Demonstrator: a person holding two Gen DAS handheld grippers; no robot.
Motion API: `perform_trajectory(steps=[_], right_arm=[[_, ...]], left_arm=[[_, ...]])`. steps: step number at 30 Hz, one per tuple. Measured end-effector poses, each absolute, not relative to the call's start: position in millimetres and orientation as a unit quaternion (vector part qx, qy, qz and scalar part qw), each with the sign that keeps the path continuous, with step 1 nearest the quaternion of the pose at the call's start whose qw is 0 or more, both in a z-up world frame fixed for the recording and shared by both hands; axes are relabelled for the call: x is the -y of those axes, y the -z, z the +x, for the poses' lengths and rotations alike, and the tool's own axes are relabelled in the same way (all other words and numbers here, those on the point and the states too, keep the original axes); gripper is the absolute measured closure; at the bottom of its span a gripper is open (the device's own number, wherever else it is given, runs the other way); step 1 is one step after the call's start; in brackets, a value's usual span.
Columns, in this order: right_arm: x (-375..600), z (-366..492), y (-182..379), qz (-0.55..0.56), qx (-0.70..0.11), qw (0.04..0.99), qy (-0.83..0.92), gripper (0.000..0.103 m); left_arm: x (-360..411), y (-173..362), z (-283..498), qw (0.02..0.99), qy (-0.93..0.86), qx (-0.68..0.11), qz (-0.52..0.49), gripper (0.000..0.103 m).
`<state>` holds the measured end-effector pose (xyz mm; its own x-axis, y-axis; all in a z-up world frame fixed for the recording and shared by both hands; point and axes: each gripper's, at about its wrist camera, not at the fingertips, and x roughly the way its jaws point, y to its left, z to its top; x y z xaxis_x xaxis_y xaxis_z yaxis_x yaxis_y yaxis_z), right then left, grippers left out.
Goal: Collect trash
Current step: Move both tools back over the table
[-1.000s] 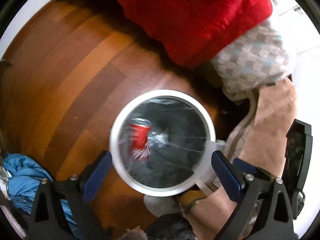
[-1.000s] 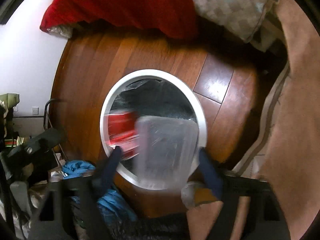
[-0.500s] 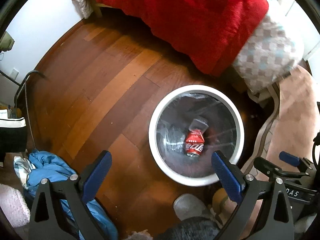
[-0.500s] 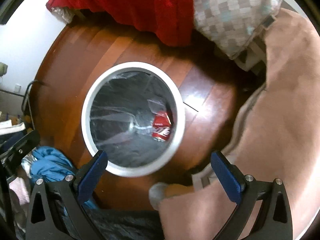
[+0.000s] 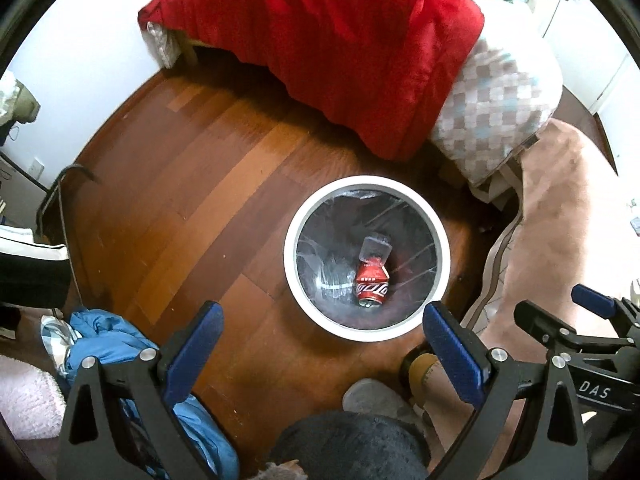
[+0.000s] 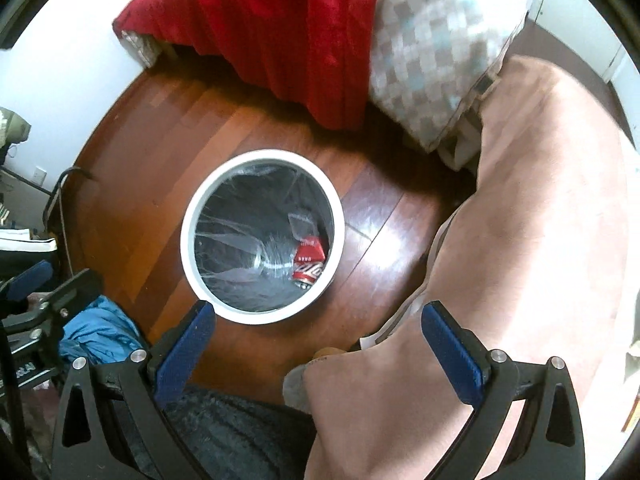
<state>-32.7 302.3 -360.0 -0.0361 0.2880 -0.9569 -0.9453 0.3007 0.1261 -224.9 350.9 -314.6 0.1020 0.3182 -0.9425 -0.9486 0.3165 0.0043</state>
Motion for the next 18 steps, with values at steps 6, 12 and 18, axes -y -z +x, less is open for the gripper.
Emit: perform_trajectory(steps=[6, 12, 18], right_arm=[[-277, -31, 316, -0.289, -0.501, 0.627, -0.521, 0.0], [-243, -27, 267, -0.237, -0.491, 0.635, -0.547, 0.0], [-200, -2, 224, -0.165, -0.494, 0.641, -0.564, 0.0]], left_arm=[[-328, 277, -226, 0.684, -0.484, -0.441, -0.323, 0.002], [-298, 240, -219, 0.705, -0.491, -0.417, -0.297, 0.002], [-263, 202, -195, 0.725, -0.495, -0.402, -0.262, 0.002]])
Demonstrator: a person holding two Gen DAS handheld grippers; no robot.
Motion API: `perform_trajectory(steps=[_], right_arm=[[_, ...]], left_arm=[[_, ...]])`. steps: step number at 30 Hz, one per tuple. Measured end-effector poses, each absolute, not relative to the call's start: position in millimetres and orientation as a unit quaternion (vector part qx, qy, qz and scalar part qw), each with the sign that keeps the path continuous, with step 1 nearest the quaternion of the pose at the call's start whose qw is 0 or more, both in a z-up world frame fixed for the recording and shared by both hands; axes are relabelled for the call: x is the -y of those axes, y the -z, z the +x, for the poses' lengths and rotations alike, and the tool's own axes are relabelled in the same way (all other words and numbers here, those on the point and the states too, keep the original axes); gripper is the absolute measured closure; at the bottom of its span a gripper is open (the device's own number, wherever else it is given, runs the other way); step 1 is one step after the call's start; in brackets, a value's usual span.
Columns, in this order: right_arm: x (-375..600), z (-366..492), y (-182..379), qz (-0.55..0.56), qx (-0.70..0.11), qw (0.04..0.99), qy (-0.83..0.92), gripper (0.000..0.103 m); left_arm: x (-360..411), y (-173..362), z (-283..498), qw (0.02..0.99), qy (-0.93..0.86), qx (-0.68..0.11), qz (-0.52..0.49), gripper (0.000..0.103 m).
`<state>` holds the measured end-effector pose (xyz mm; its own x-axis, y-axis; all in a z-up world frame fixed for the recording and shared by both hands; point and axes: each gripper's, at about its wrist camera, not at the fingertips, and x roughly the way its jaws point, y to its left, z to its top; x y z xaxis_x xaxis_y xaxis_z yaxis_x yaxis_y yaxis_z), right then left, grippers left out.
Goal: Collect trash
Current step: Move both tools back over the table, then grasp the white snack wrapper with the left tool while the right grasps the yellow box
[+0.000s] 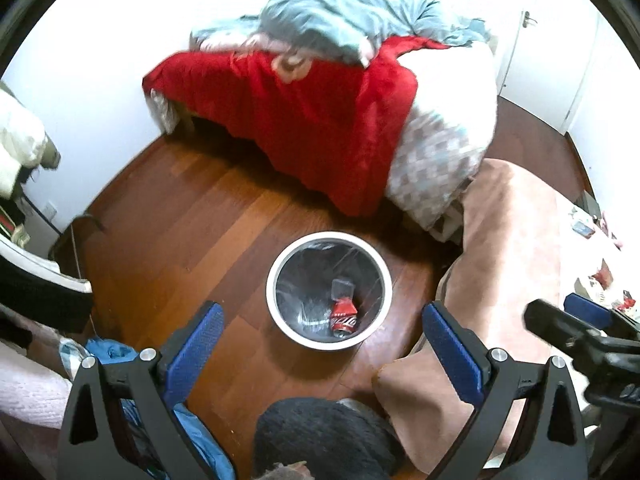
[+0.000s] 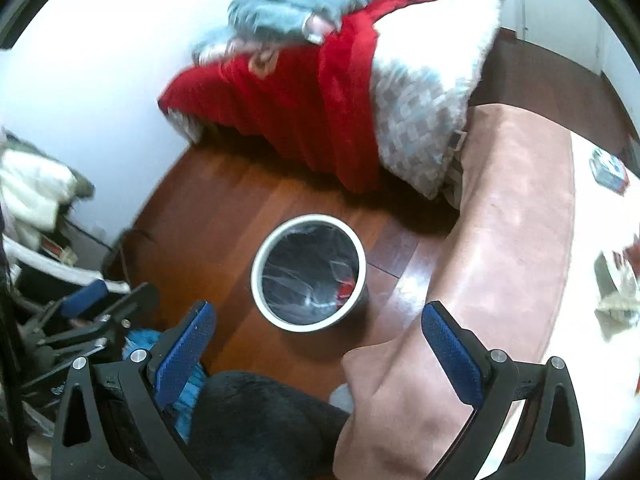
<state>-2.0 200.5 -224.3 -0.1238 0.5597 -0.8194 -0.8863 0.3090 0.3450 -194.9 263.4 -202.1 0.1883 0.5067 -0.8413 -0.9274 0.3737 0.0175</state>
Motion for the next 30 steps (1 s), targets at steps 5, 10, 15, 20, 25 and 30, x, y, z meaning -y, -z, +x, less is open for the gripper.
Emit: perform_trajectory(steps=[5, 10, 15, 20, 25, 30], right_arm=[[-137, 45, 204, -0.106, -0.503, 0.665, -0.542, 0.0], [-64, 113, 207, -0.08, -0.52, 0.701, -0.481, 0.0], [3, 202, 232, -0.093, -0.549, 0.739, -0.38, 0.0], [77, 300, 282, -0.054, -0.604, 0.76, -0.236, 0.0], [126, 351, 334, 0.065, -0.642, 0.753, -0.131, 0.0], [123, 372, 357, 0.075, -0.633, 0.766, -0.079, 0.007]], left_arm=[[-231, 189, -144, 0.754, -0.465, -0.4, -0.235, 0.002], [-193, 202, -65, 0.78, -0.412, -0.426, -0.202, 0.002], [-150, 234, 48, 0.793, -0.357, -0.477, -0.123, 0.001], [-119, 264, 138, 0.79, -0.293, -0.528, -0.109, 0.001], [-126, 284, 189, 0.77, -0.237, -0.541, -0.24, 0.002], [-125, 305, 238, 0.762, -0.224, -0.546, -0.267, 0.007]])
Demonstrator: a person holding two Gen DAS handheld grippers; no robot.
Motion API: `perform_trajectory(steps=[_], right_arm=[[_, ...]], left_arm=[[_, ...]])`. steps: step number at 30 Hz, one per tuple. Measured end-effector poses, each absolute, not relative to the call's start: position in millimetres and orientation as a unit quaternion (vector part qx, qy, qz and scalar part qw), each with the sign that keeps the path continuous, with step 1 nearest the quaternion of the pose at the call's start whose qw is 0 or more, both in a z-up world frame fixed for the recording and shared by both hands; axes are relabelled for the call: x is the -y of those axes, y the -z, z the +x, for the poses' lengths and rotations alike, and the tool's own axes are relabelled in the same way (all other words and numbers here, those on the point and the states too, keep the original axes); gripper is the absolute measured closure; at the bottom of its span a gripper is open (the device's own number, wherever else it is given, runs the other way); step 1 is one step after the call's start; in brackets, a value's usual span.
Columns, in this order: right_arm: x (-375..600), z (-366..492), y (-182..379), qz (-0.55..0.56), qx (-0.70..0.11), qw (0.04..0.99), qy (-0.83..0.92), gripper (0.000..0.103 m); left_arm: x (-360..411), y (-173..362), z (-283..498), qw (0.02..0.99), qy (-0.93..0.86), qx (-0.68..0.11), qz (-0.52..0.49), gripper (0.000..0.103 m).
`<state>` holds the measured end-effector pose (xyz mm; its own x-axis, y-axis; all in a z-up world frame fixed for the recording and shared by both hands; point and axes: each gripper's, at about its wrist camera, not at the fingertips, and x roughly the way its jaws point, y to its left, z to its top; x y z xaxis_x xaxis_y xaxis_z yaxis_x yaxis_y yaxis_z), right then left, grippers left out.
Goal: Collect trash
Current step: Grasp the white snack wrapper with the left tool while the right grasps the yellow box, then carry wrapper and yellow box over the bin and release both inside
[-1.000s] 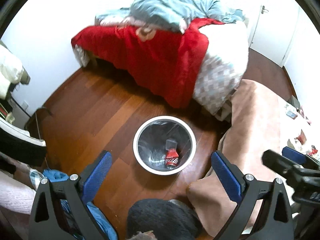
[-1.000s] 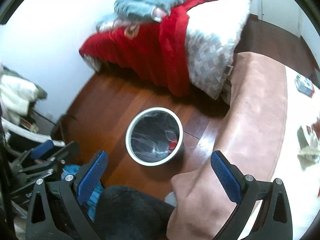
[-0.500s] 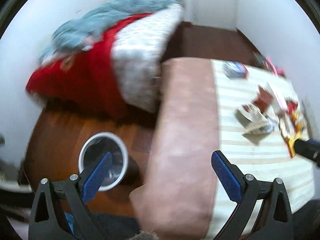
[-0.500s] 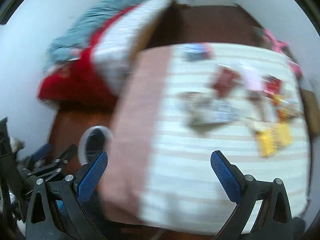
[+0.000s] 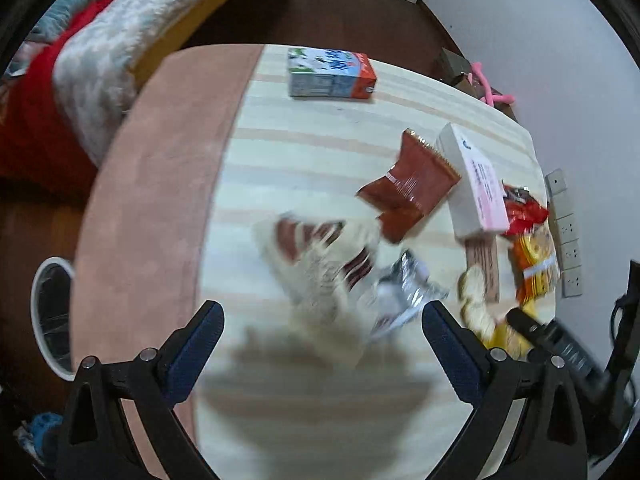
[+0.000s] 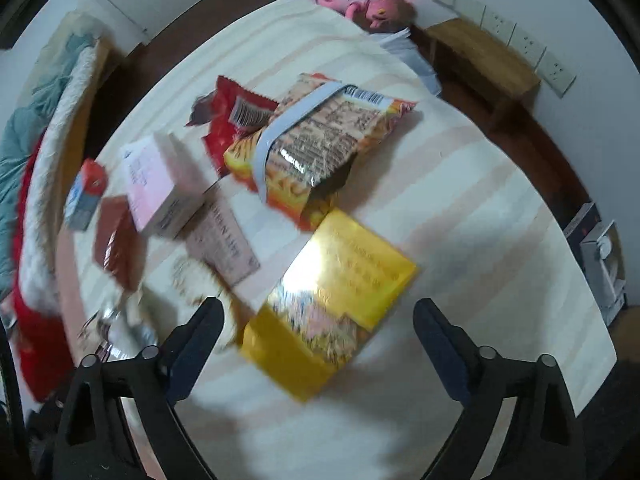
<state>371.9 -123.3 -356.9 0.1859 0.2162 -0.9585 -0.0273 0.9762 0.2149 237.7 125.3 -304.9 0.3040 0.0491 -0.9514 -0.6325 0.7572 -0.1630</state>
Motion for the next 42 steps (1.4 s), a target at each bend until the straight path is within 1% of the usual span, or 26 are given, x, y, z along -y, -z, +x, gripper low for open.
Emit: perform_trajectory(steps=[1, 2, 3, 5, 6, 7, 8, 9, 12, 14, 20, 21, 22, 24, 25, 29, 33, 37, 42], right_arm=[[120, 374, 360, 0.064, -0.632, 0.768, -0.075, 0.009], [115, 375, 364, 0.051, -0.634, 0.768, -0.072, 0.012], [112, 374, 364, 0.032, -0.629, 0.773, -0.07, 0.016], [104, 372, 370, -0.012, -0.623, 0.778, -0.079, 0.02], [100, 367, 369, -0.038, -0.618, 0.78, -0.09, 0.023], [97, 359, 369, -0.059, -0.613, 0.782, -0.102, 0.024], [96, 352, 369, -0.082, -0.609, 0.779, -0.121, 0.024], [101, 348, 368, -0.095, -0.608, 0.777, -0.13, 0.024], [114, 334, 366, -0.131, -0.614, 0.764, -0.145, 0.023], [123, 330, 367, -0.136, -0.628, 0.754, -0.139, 0.019], [145, 316, 366, -0.09, -0.63, 0.764, -0.106, 0.019], [144, 315, 365, -0.087, -0.627, 0.767, -0.104, 0.02], [143, 313, 365, -0.088, -0.62, 0.773, -0.101, 0.021], [141, 305, 360, -0.093, -0.602, 0.786, -0.109, 0.038], [139, 301, 358, -0.096, -0.597, 0.788, -0.115, 0.038], [127, 280, 345, -0.101, -0.585, 0.793, -0.135, 0.039], [124, 261, 313, -0.071, -0.561, 0.808, -0.166, 0.039], [115, 242, 284, -0.067, -0.543, 0.809, -0.213, 0.039], [102, 215, 257, -0.063, -0.524, 0.803, -0.276, 0.039]], left_arm=[[-125, 309, 244, 0.762, -0.225, -0.548, -0.262, 0.021], [-124, 312, 249, 0.76, -0.227, -0.553, -0.254, 0.039], [-123, 316, 254, 0.757, -0.228, -0.56, -0.246, 0.046], [-117, 322, 258, 0.757, -0.225, -0.569, -0.229, 0.07], [-115, 322, 256, 0.76, -0.224, -0.569, -0.221, 0.073], [-110, 321, 254, 0.764, -0.223, -0.57, -0.207, 0.076], [-102, 320, 249, 0.769, -0.217, -0.569, -0.194, 0.082], [-97, 318, 244, 0.771, -0.214, -0.57, -0.186, 0.085], [-75, 316, 222, 0.783, -0.211, -0.564, -0.155, 0.088], [-63, 320, 211, 0.785, -0.21, -0.564, -0.143, 0.089], [-40, 319, 200, 0.791, -0.222, -0.557, -0.12, 0.09], [-42, 318, 200, 0.792, -0.224, -0.555, -0.12, 0.09], [-42, 315, 198, 0.794, -0.227, -0.55, -0.12, 0.093], [-50, 313, 197, 0.796, -0.23, -0.546, -0.121, 0.096], [-50, 310, 194, 0.799, -0.227, -0.544, -0.119, 0.096], [-53, 291, 181, 0.809, -0.234, -0.528, -0.113, 0.097], [-58, 266, 160, 0.821, -0.237, -0.503, -0.129, 0.097], [-69, 230, 126, 0.836, -0.224, -0.472, -0.169, 0.097], [-84, 187, 79, 0.85, -0.248, -0.438, -0.155, 0.097]])
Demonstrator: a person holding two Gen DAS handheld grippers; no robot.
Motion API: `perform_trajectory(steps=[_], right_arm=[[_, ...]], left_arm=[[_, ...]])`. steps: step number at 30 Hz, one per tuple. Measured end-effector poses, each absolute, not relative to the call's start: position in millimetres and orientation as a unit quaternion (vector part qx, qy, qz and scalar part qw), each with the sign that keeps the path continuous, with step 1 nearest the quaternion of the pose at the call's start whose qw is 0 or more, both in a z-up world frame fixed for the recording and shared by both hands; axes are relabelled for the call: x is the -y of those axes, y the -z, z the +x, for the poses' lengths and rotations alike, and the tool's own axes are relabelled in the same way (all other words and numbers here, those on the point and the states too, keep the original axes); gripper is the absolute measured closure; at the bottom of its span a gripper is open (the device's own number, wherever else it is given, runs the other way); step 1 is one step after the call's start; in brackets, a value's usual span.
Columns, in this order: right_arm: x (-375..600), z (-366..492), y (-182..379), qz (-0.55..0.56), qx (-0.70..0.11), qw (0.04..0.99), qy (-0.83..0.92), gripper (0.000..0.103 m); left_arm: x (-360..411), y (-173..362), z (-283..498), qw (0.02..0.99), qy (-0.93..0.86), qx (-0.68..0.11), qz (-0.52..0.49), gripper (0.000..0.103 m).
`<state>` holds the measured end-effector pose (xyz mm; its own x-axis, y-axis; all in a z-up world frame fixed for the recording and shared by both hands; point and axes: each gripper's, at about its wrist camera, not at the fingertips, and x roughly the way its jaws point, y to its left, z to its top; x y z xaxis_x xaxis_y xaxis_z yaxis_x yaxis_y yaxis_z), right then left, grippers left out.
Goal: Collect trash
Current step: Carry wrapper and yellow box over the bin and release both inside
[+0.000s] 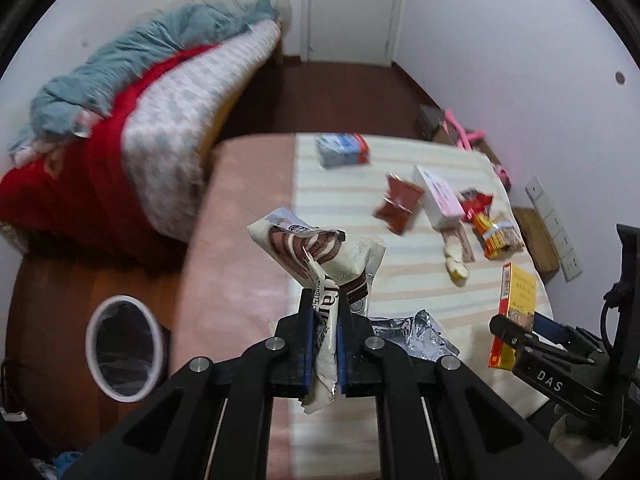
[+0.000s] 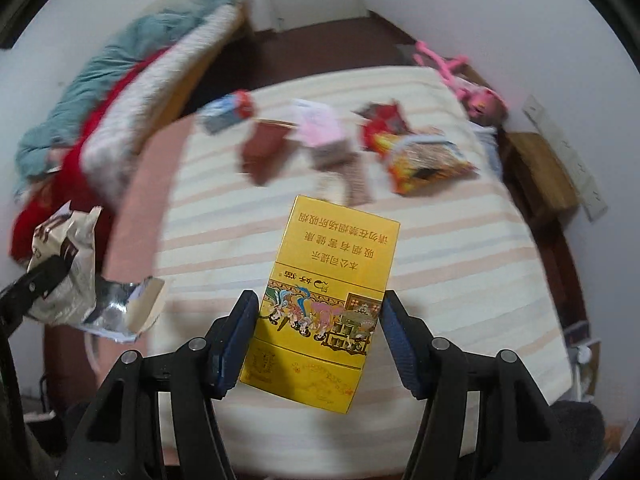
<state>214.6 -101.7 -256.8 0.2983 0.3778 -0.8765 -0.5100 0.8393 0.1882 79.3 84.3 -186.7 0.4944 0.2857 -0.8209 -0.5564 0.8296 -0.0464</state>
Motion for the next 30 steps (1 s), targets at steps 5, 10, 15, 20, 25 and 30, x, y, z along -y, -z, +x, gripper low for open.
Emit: perform_trajectory(steps=[5, 10, 15, 20, 25, 30], right_arm=[[68, 186, 236, -0.076, -0.506, 0.785, -0.349, 0.04], [4, 140, 215, -0.092, -0.486, 0.759, -0.424, 0.04], [-72, 90, 208, -0.102, -0.483, 0.71, -0.503, 0.04], [-162, 36, 237, -0.149, -0.518, 0.629, -0.56, 0.04], [-246, 1, 287, -0.193, -0.555, 0.576, -0.568, 0.04], [-321, -17, 353, -0.226, -0.602, 0.526, -0.557, 0.04]], left_arm=[[-117, 163, 26, 0.844, -0.301, -0.423, -0.135, 0.097], [-161, 158, -30, 0.824, -0.356, -0.418, -0.14, 0.097], [-217, 166, -88, 0.803, -0.391, -0.411, -0.183, 0.096], [-289, 201, -143, 0.764, -0.424, -0.429, -0.229, 0.096], [-365, 265, -182, 0.707, -0.438, -0.459, -0.312, 0.094], [-419, 329, -196, 0.677, -0.422, -0.48, -0.365, 0.089]])
